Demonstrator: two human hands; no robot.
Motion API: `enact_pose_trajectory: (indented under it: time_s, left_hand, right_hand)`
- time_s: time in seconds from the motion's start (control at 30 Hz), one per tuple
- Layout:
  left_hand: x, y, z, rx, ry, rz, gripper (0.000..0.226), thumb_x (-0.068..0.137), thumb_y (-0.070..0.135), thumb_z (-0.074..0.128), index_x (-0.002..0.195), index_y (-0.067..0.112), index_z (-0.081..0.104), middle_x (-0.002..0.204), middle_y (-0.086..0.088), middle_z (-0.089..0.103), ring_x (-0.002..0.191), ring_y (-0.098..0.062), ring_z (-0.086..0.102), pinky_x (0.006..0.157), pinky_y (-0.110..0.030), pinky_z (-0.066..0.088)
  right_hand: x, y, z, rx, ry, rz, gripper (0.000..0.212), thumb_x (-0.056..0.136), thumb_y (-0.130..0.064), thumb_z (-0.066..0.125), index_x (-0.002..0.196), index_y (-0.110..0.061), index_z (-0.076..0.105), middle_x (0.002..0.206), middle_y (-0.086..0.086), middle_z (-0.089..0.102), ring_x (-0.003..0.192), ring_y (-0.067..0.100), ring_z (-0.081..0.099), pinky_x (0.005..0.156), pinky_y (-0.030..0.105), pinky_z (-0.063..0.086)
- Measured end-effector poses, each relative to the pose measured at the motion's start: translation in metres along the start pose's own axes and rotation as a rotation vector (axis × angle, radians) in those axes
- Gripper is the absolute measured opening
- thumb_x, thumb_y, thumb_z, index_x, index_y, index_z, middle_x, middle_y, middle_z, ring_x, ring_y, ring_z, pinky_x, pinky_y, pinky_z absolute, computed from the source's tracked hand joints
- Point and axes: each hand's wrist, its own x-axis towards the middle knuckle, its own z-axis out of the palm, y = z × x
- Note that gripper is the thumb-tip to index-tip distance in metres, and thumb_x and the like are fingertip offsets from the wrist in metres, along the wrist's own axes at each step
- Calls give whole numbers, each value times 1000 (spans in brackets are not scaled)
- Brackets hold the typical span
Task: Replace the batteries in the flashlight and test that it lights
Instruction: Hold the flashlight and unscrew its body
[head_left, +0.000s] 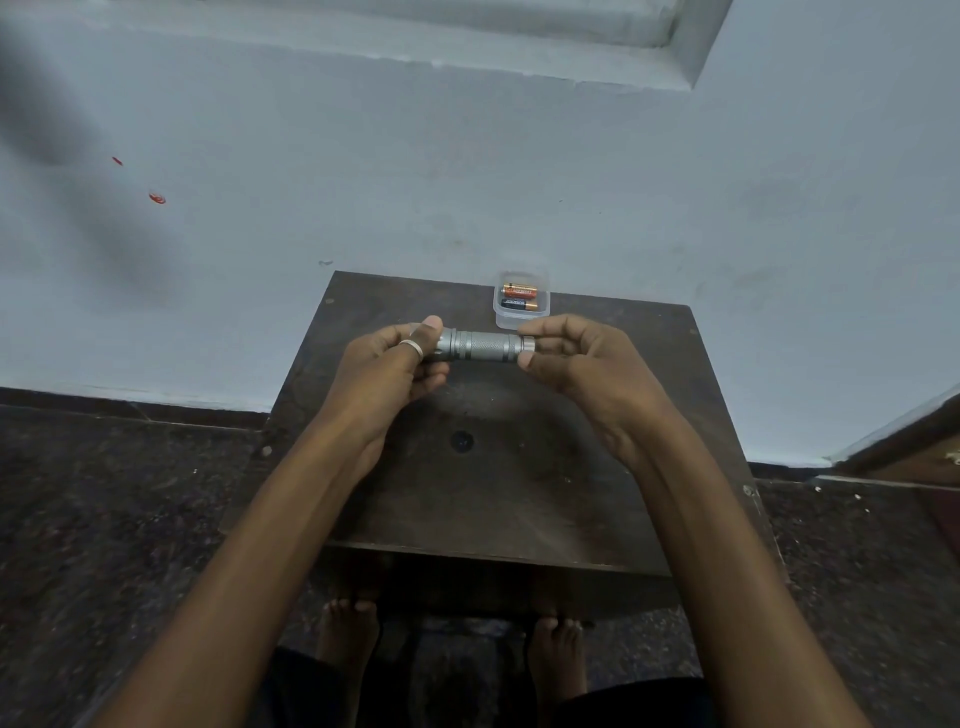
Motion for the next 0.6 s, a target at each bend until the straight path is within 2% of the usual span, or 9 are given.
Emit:
enact_pose_trajectory:
  time_s: [0.1,0.17,0.23,0.3,0.37,0.47,0.6]
  left_hand:
    - [1,0,0,0,2,-1,19,95,30,64,97,13,72,84,-2,69,71,-8,65,74,-24,57]
    - [1,0,0,1,2,-4,19,95,30,64,98,13,72,83,-1,69,70,-7,65,73,-24,56]
    - [0,0,1,-4,-3,-8,19,95,30,64,98,13,71,84,-1,69,70,-7,65,73,-24,56]
    - [0,0,2,-5,-10,-8,18,95,30,63,97,14,71,84,-2,69,69,-7,65,71,-23,57]
    - [0,0,2,-4,-9,-8,18,95,30,63,98,14,70,85,-2,68,69,-7,64,70,-22,57]
    - [1,1,1,-4,2,-9,19,96,30,63,99,13,70,86,-3,68,69,-7,64,69,-21,56]
    - [0,0,2,4,0,-16,17,96,29,62,96,14,70,85,-2,68,70,-8,63,72,-23,57]
  right_hand:
    - [0,-1,1,6,16,-28,25,83,8,70,97,-12,71,86,4,73,76,9,67,70,17,54]
    - [-1,-1,1,38,24,19,9,89,-6,71,98,-8,71,87,6,73,78,12,68,68,18,55]
    - [-1,0,1,19,22,92,20,96,-26,65,97,-6,71,86,9,74,73,13,70,63,19,55]
    - [0,1,2,-39,13,134,30,98,-35,61,93,-7,71,79,9,74,66,11,69,58,18,53]
    - [0,3,2,-45,13,121,25,98,-29,62,90,-7,71,77,9,72,64,11,67,57,17,53]
    - [-1,0,1,39,-4,65,5,93,-8,68,96,-6,71,83,8,71,74,12,67,65,18,54]
    - [-2,-1,-2,-3,-7,11,26,82,8,71,99,-11,72,86,4,73,76,10,67,69,19,53]
